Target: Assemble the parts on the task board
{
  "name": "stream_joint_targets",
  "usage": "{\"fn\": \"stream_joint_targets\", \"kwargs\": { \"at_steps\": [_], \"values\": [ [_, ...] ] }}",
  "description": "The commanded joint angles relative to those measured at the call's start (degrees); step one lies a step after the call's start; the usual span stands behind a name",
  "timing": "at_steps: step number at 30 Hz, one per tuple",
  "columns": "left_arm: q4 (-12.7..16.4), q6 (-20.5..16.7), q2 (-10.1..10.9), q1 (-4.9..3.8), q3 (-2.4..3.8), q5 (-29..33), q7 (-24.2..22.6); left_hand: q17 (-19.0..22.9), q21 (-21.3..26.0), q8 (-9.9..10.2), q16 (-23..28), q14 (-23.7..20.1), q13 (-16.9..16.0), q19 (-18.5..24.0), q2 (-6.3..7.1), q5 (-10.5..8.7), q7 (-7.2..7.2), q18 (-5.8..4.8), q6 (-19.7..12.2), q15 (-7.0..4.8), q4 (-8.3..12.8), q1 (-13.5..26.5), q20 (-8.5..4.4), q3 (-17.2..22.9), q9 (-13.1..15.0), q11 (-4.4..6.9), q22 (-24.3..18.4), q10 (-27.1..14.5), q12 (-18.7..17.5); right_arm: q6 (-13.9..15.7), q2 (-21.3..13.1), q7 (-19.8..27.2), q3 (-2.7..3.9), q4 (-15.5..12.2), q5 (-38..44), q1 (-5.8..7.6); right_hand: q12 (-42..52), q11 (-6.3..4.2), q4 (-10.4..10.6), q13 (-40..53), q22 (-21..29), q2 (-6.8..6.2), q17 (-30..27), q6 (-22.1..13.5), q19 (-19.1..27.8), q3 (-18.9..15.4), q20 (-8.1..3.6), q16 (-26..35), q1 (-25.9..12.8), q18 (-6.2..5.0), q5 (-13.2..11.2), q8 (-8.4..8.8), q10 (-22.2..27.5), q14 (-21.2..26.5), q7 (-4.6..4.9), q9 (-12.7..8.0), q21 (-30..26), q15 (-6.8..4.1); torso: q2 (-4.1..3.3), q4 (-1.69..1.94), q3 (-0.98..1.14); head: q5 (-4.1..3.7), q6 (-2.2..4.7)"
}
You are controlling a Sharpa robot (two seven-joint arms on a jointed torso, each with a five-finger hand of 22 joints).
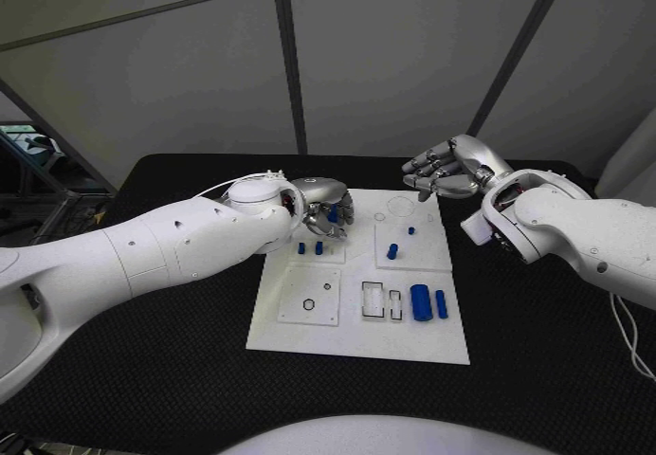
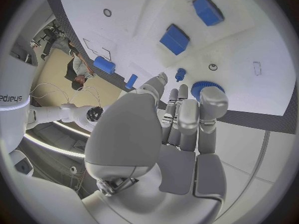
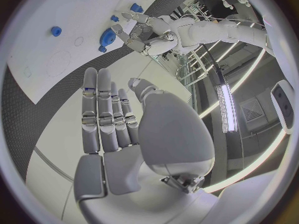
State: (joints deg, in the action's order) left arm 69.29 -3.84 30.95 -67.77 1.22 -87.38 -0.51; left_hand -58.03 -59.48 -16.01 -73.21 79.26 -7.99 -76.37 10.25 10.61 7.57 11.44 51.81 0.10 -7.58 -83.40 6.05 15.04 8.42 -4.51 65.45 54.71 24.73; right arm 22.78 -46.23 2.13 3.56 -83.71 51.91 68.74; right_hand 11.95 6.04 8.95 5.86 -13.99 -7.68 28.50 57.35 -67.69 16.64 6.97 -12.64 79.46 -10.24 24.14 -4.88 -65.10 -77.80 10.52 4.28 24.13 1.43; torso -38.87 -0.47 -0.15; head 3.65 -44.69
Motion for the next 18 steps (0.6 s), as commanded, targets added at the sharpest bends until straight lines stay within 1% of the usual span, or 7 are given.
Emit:
{"fn": "stream_joint_targets", "kwargs": {
  "at_steps": [1,4,8,12,18],
  "values": [
    [-0.4,1.6,-0.4,-0.02,0.01,-1.4,1.4,0.5,-0.2,0.5,-0.3,0.2,0.2,-0.2,-0.63,-0.16,0.25,-4.78,0.5,0.2,0.3,-0.1,-0.06,0.9,-0.2,-0.25,0.1,0.5,-0.4,-0.1,0.1,0.4,0.03,-0.1,0.1,0.09,-0.4,0.24,-0.1,-0.1,0.1,0.07,-0.1,-0.2,-0.1,0.3,0.21,0.2,0.0,-0.14,0.3,0.22,0.1,0.0,0.18,0.0,-0.3,0.25,0.0,0.01,0.02,-0.11,-0.07],
    [-0.8,2.0,-0.8,0.01,0.01,-1.5,2.0,0.5,-0.6,0.6,-0.5,0.2,0.4,-0.3,-1.17,-0.14,0.53,-4.83,1.0,0.34,0.7,-0.9,0.05,1.8,-0.4,-0.4,0.5,1.1,-0.5,-0.2,0.1,0.3,0.03,-0.1,0.1,0.09,-0.4,0.24,-0.1,-0.1,0.1,0.07,-0.1,-0.2,-0.1,0.3,0.21,0.2,0.0,-0.14,0.3,0.22,0.1,0.0,0.18,0.0,-0.3,0.25,0.02,0.04,0.01,-0.11,-0.1],
    [-1.2,2.8,-1.0,0.03,0.01,-1.5,2.5,0.6,-1.1,0.4,-0.8,0.2,0.5,-0.3,-1.52,-0.14,0.5,-4.86,2.0,0.27,1.0,-1.4,0.07,2.7,-0.5,-0.24,1.0,2.2,-0.3,-0.2,0.1,0.3,0.03,0.0,0.1,0.09,-0.4,0.25,-0.2,-0.1,0.1,0.12,-0.1,-0.2,-0.1,0.5,0.21,0.3,0.1,-0.15,0.4,0.22,0.1,0.0,0.21,0.0,-0.4,0.26,0.03,0.02,0.02,-0.07,-0.25],
    [-1.5,3.2,-1.2,0.04,0.01,-1.5,2.9,0.6,-1.3,0.5,-0.9,0.2,0.6,-0.3,-1.58,-0.14,0.45,-4.89,2.3,0.23,1.2,-1.5,0.05,3.0,-0.6,-0.17,1.2,2.5,-0.3,-0.2,0.1,0.3,0.03,0.0,0.1,0.09,-0.4,0.25,-0.2,-0.1,0.1,0.12,-0.1,-0.2,-0.1,0.5,0.21,0.3,0.1,-0.15,0.4,0.22,0.1,0.0,0.21,0.0,-0.4,0.26,0.07,-0.02,0.04,-0.05,-0.27],
    [-2.4,2.4,-1.6,0.04,0.01,-1.5,3.3,0.5,-1.7,0.7,-1.1,0.2,0.7,-0.4,-1.7,-0.12,0.46,-4.94,2.5,0.19,1.4,-1.7,0.02,3.7,-0.8,-0.17,1.6,2.6,-0.5,-0.2,0.1,0.3,0.03,0.0,0.1,0.09,-0.4,0.25,-0.2,-0.1,0.1,0.12,-0.1,-0.2,-0.1,0.5,0.21,0.3,0.1,-0.15,0.4,0.22,0.1,0.0,0.21,0.0,-0.4,0.26,0.06,0.0,0.02,-0.1,-0.19]
  ]
}}
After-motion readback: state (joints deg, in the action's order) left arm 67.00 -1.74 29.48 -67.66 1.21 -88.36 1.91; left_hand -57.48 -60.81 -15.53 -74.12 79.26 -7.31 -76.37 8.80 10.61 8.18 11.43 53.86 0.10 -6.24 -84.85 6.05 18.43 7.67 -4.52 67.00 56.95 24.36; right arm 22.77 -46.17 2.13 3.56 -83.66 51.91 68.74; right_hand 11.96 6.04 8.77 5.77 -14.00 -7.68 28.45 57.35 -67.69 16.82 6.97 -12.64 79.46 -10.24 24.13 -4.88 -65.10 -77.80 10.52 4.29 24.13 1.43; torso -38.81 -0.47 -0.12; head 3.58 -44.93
